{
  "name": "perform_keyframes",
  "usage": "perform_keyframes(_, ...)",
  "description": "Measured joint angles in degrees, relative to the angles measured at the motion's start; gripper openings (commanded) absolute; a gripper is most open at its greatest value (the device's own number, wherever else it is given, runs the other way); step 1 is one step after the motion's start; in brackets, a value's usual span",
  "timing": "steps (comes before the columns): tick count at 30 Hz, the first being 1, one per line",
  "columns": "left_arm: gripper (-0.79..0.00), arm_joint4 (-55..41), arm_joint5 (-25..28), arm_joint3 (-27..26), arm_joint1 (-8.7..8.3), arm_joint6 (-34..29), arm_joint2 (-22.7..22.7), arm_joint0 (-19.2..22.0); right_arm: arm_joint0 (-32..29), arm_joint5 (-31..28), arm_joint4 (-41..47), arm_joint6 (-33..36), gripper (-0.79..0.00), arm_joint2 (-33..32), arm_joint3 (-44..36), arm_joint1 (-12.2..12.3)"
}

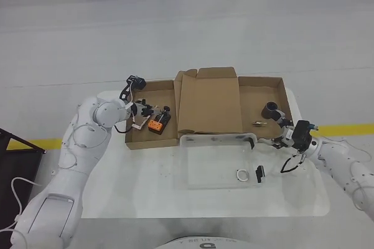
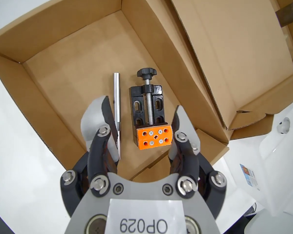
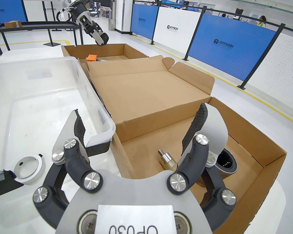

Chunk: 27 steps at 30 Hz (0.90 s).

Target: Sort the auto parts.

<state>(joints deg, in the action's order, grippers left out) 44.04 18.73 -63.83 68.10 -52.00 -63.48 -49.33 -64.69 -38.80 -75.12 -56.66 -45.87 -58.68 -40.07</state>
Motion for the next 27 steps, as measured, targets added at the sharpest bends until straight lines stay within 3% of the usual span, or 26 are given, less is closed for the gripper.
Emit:
perform_keyframes(14, 0.0, 0.0, 0.0, 0.1, 0.0, 0.0, 0.0, 0.0, -0.1, 0.5, -0.5, 0.6, 0.0, 0.0, -0.7, 0.0)
perform_keyframes(27, 0.0, 0.0, 0.0, 0.1, 0.0, 0.0, 0.0, 0.0, -9.7, 0.9, -18.3, 2.5, 0.0, -6.4, -22.1, 4.9)
